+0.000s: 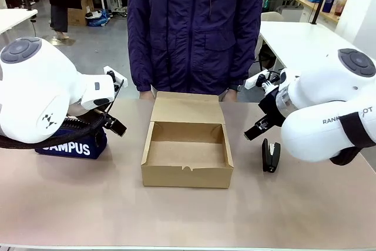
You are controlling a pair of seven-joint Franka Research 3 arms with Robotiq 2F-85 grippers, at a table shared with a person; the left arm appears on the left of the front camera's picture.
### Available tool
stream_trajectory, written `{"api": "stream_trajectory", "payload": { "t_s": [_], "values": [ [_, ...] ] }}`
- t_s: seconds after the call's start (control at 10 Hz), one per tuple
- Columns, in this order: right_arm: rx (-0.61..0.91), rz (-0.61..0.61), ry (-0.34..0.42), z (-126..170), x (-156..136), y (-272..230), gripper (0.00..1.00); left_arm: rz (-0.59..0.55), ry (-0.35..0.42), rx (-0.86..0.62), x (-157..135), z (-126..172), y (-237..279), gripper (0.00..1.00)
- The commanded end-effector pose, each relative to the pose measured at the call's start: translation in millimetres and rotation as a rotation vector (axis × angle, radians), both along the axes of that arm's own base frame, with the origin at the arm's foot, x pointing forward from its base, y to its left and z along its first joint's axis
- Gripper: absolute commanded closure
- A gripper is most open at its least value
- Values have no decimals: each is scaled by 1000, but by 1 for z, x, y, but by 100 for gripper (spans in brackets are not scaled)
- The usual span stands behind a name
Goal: Pack the item into the box.
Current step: Pick up the item indicated by the person and place it inside the Mailer Box.
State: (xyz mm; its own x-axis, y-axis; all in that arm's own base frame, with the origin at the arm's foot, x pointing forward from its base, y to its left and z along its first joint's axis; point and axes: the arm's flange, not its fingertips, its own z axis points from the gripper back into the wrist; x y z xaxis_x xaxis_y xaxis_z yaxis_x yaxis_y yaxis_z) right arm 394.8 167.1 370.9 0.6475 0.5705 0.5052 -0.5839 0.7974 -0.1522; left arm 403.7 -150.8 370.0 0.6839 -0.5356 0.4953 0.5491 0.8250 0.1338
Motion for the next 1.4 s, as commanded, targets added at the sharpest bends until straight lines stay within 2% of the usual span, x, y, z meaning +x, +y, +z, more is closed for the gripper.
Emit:
{"api": "stream_trajectory", "payload": {
  "t_s": [0.0,0.1,0.3,0.4,0.6,0.8,0.9,1.0,1.1,1.3],
  "values": [
    [6,8,28,18,-10,-10,0,-48,-4,-40,-12,23,11,0],
    [46,49,38,51,-31,-25,0,-121,45,-98,-32,62,25,0],
    [41,-1,53,107,-72,-55,0,-51,106,-101,-71,138,40,0],
    [68,-27,66,128,-89,-71,0,-35,88,-102,-90,166,53,0],
    [252,-83,139,158,-120,-118,0,-66,94,-256,-116,203,110,0],
    [512,-92,197,157,-132,-181,0,-33,126,-520,-118,199,193,0],
    [671,-124,243,147,-134,-224,0,19,135,-690,-118,183,245,0],
    [791,-168,244,136,-134,-257,0,55,134,-814,-120,165,284,0],
    [863,-226,275,126,-134,-287,0,115,131,-910,-121,146,318,0],
    [1007,-291,311,99,-123,-333,0,147,84,-1107,-122,109,320,0]
  ]
}}
